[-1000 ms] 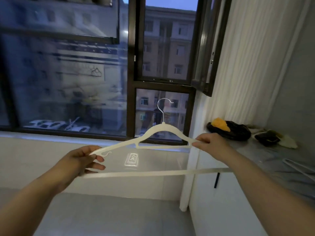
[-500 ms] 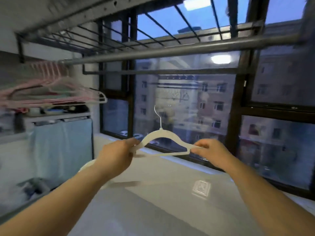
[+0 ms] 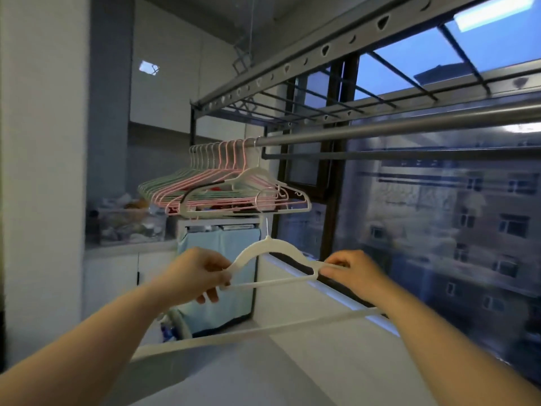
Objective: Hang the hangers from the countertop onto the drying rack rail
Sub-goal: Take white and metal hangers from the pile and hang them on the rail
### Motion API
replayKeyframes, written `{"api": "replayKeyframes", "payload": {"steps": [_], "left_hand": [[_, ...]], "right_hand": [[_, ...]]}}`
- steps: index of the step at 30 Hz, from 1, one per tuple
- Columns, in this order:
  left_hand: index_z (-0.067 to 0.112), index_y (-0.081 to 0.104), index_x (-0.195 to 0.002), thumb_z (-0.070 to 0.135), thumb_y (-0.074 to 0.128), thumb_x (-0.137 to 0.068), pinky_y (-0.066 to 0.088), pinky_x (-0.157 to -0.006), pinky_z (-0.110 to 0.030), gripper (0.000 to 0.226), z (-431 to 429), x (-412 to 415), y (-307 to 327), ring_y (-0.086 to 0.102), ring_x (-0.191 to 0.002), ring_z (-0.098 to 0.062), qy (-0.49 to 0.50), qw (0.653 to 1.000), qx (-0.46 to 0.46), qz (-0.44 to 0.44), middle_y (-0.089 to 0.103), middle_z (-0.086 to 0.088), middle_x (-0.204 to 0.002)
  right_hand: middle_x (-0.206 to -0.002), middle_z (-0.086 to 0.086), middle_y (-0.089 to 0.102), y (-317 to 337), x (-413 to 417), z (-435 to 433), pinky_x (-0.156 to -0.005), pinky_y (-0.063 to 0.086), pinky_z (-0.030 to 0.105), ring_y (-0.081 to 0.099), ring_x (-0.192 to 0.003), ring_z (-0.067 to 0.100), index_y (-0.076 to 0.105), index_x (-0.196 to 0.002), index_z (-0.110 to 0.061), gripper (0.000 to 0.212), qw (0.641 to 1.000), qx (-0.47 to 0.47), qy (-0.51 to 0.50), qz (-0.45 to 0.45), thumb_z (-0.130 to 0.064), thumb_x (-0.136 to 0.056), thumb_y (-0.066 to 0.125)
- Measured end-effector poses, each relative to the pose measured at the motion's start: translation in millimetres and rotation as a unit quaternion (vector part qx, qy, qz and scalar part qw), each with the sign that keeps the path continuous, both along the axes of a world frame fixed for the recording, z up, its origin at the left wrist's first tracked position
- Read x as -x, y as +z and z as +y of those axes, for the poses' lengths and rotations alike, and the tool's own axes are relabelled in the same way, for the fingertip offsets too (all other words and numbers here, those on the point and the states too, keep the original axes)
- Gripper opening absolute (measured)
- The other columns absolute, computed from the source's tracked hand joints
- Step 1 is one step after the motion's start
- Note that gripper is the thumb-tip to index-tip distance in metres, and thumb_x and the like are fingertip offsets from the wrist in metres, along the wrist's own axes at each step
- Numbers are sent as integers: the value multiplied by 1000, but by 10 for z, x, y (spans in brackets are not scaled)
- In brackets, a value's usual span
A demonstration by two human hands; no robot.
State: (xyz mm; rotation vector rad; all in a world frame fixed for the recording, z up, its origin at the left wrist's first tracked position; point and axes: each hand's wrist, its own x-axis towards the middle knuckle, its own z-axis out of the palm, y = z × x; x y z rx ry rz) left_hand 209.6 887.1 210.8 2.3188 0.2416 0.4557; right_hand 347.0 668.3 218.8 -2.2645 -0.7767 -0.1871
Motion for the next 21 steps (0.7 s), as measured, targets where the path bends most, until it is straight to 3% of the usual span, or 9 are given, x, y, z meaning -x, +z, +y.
{"api": "replayKeyframes", "payload": {"steps": [3, 6, 9, 10, 13, 15, 17, 19, 21], "left_hand": [[23, 59, -76, 14, 55, -89, 44, -42, -11, 17, 218, -150, 159, 55, -45, -3, 41, 999, -10, -32, 61, 5, -68], [14, 64, -89, 14, 55, -90, 44, -40, -10, 9, 390, -340, 355, 53, -37, 2, 69, 995, -15, -75, 61, 4, -67], [6, 66, -95, 11, 54, -90, 45, -39, -13, 14, 487, -571, 540, 53, -37, -1, 97, 989, -20, -112, 58, 3, -62], [5, 67, -96, 11, 54, -90, 45, -40, -14, 15, 501, -651, 599, 53, -38, -3, 104, 987, -27, -118, 57, 3, -59], [6, 66, -93, 11, 54, -90, 42, -37, -14, 13, 514, -876, 769, 52, -37, -4, 112, 984, -42, -132, 57, -1, -58], [4, 65, -102, 9, 54, -90, 47, -43, -18, 18, 527, -1020, 881, 56, -48, -11, 113, 983, -40, -140, 59, -5, -65], [2, 62, -108, 8, 53, -90, 49, -44, -18, 21, 540, -1166, 996, 56, -53, -12, 113, 983, -46, -140, 59, -4, -69], [1, 62, -109, 8, 54, -89, 49, -42, -16, 22, 559, -1312, 1098, 56, -53, -11, 106, 983, -60, -141, 59, -3, -70], [1, 63, -107, 8, 54, -89, 52, -50, -22, 21, 579, -1453, 1167, 57, -54, -13, 99, 983, -69, -140, 63, -7, -74]], "right_hand": [[-99, -1, 59, 224, -205, 324, -94, 47, 36, 55, -98, 15, 63, -111, -11, 26, 1000, 5, 21, -18, -23, -88, 61], [-119, 5, 59, 531, -391, 528, -97, 42, 33, 52, -112, 19, 57, -120, -12, 32, 983, 45, 11, -175, -24, -90, 56], [-128, 4, 55, 874, -525, 616, -103, 33, 33, 44, -122, 20, 54, -126, -14, 34, 917, 134, -59, -371, -23, -93, 51], [-124, 6, 58, 981, -570, 641, -101, 35, 35, 47, -120, 23, 57, -122, -11, 33, 878, 150, -79, -447, -19, -90, 55], [-90, 16, 71, 1241, -701, 735, -80, 51, 39, 65, -90, 33, 71, -88, -2, 23, 778, 155, -122, -597, -1, -66, 76], [-107, 19, 66, 1325, -677, 796, -92, 45, 42, 57, -109, 36, 66, -101, -2, 23, 749, 211, -168, -606, -2, -78, 64], [-136, 17, 46, 1394, -684, 850, -110, 25, 43, 32, -133, 34, 48, -127, -5, 34, 724, 273, -195, -603, -10, -94, 41], [-144, 16, 35, 1479, -682, 894, -113, 16, 45, 22, -137, 34, 36, -135, -6, 39, 712, 311, -240, -583, -13, -97, 35], [-142, 18, 36, 1541, -673, 926, -111, 20, 46, 28, -133, 35, 34, -135, -6, 40, 710, 321, -276, -563, -15, -96, 38]]}}
